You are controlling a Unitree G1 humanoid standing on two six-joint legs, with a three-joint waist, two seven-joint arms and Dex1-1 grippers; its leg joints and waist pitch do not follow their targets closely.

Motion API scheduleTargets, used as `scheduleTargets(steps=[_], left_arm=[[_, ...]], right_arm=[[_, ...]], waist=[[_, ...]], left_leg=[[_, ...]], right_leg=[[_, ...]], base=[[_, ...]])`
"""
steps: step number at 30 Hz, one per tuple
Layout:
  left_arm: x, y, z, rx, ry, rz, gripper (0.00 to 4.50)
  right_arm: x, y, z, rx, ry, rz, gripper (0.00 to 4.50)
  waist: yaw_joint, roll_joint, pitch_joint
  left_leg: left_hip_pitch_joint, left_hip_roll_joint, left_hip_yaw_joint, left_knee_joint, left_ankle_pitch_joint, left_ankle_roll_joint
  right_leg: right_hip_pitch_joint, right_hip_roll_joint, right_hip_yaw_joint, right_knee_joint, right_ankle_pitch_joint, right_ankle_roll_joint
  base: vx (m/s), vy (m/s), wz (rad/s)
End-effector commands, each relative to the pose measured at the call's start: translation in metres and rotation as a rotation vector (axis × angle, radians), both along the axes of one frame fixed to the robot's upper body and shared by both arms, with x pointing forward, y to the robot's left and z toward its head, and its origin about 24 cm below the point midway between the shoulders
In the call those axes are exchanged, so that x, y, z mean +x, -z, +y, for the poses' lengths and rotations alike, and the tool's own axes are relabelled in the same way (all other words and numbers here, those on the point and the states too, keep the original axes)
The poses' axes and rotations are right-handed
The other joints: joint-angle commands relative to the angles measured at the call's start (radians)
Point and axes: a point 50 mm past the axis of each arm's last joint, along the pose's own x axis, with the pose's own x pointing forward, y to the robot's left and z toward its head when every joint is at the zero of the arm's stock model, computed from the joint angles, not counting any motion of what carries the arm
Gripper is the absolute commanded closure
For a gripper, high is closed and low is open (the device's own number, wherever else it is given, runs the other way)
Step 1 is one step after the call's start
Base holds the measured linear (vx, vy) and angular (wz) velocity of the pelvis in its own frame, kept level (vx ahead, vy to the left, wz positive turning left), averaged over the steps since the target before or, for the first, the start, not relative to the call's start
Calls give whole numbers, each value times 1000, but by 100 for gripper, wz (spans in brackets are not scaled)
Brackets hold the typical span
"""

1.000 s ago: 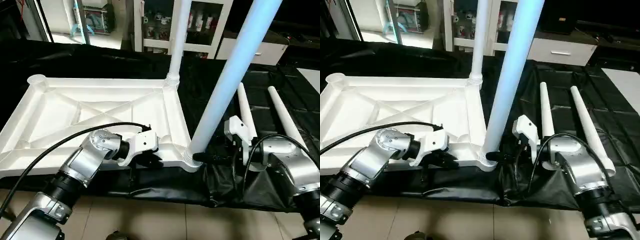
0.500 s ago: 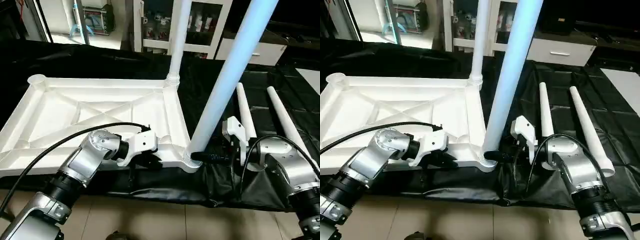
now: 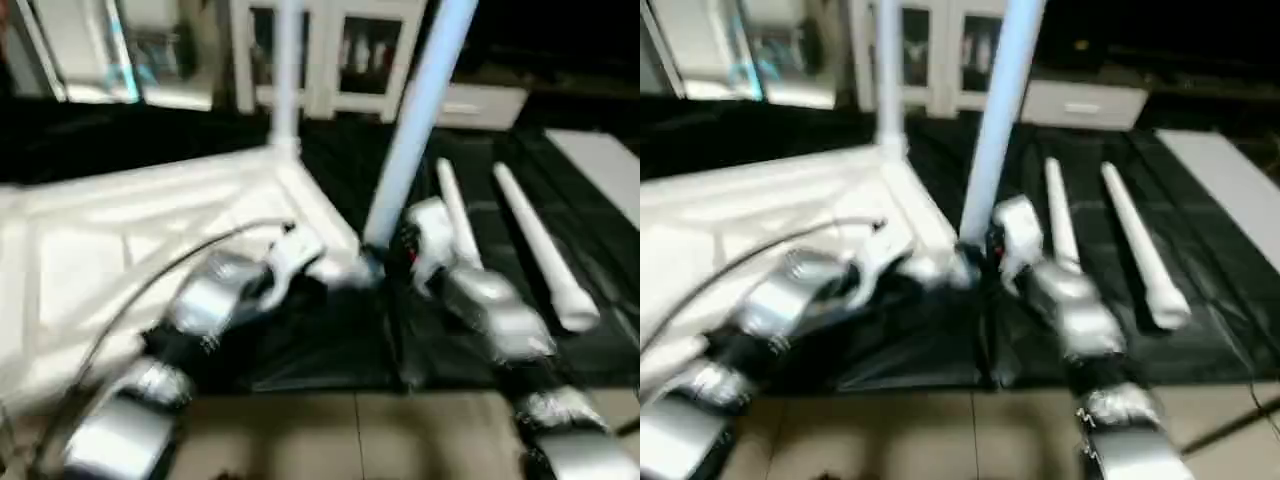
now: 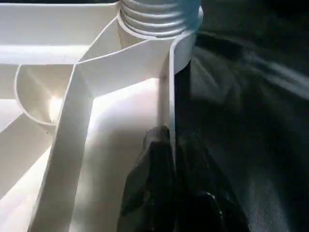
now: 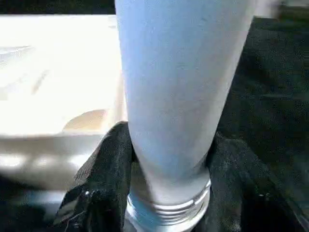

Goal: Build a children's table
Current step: Rotate leg to tighten

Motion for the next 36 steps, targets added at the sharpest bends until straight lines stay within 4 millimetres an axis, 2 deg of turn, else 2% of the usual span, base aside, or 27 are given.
scheduleTargets(steps=[1, 4, 5, 7, 13, 14, 15, 17, 18, 19, 20, 22, 23, 26, 27, 29, 36], left_arm=[[14, -30, -12, -50, -33, -121, 450], [16, -33, -23, -20, -28, -168, 450], [16, -33, -23, -19, -21, -170, 450], [16, -32, -23, -21, -21, -165, 450], [16, -27, -15, -2, -24, -166, 450], [16, -27, -14, -1, -21, -166, 450], [16, -26, -14, -1, -20, -166, 450], [13, -24, -10, 0, 6, -168, 450], [12, -23, -9, 0, 20, -166, 450], [11, -22, -8, 0, 29, -165, 450], [9, -21, -7, -2, 47, -155, 450], [7, -20, -6, -5, 66, -150, 450], [3, -18, -5, -8, 99, -135, 450], [-4, -16, -3, -13, 175, -126, 450], [-7, -15, -2, -14, 196, -110, 450], [-15, -12, 0, -17, 274, -89, 450], [-40, -9, 16, -17, 503, -18, 450]], right_arm=[[-13, 44, -18, -100, 202, 188, 259], [-8, 42, 5, -84, 253, 173, 259], [-7, 40, 8, -73, 240, 166, 259], [-5, 36, 11, -59, 227, 147, 259], [0, 17, 18, 63, 64, 45, 259], [0, 15, 18, 79, 51, 35, 259], [0, 13, 17, 86, 37, 24, 224], [0, 5, 12, 120, -6, -11, 187], [0, 2, 8, 124, -15, -23, 187], [0, 0, 5, 124, -20, -30, 167], [-1, -3, -2, 115, -42, -48, 155], [-2, -6, -6, 110, -69, -59, 144], [-6, -9, -12, 95, -138, -71, 136], [-11, -12, -22, 63, -213, -79, 104], [-13, -13, -27, 48, -241, -81, 99], [-17, -17, -38, 16, -300, -86, 80], [-35, -26, -56, -24, -534, -41, 17]], waist=[[-6, 15, -58], [-6, 16, -61], [-3, 15, -62], [-1, 12, -62], [10, 8, -66], [11, 9, -66], [13, 7, -66], [18, 6, -67], [20, 5, -68], [21, 5, -70], [21, 3, -70], [25, 6, -72], [28, 4, -74], [32, 3, -81], [34, -1, -81], [40, 0, -76], [41, 2, -66]], left_leg=[[15, 14, -20, -87, -472, -43], [17, 14, -18, -89, -473, -43], [13, 15, -17, -91, -462, -38], [14, 15, -12, -91, -448, -31], [11, 15, -2, -88, -382, -2], [11, 16, -1, -88, -376, 0], [12, 15, 1, -87, -364, 3], [11, 16, 4, -87, -332, 12], [10, 15, 4, -87, -320, 16], [4, 16, 4, -87, -286, 22], [4, 16, 4, -87, -275, 25], [3, 19, 5, -85, -233, 29], [1, 20, 5, -83, -211, 34], [-3, 19, 7, -73, -126, 60], [-3, 18, 11, -70, -99, 76], [-1, 20, 14, -71, -126, 87], [4, 26, 12, -81, -234, 52]], right_leg=[[27, -50, 16, -98, -516, -108], [25, -49, 19, -94, -463, -124], [30, -49, 21, -89, -422, -132], [28, -47, 27, -85, -380, -145], [34, -48, 35, -77, -318, -174], [32, -48, 36, -77, -317, -176], [32, -48, 37, -77, -315, -181], [35, -47, 38, -76, -289, -189], [38, -47, 38, -74, -278, -190], [42, -48, 39, -69, -251, -194], [43, -47, 39, -69, -245, -195], [44, -49, 39, -63, -213, -207], [48, -47, 38, -58, -179, -215], [51, -43, 39, -40, -54, -246], [47, -41, 40, -35, -10, -260], [48, -44, 41, -39, -40, -267], [41, -46, 42, -56, -204, -229]], base=[[0, 0, 0], [0, 0, 0], [0, 0, 0], [0, 0, 0], [0, 0, 0], [0, 0, 0], [0, 0, 0], [0, 0, 0], [0, 0, 0], [0, 0, 0], [0, 0, 0], [0, 0, 0], [0, 0, 0], [0, 0, 0], [0, 0, 0], [0, 0, 0], [0, 0, 0]])
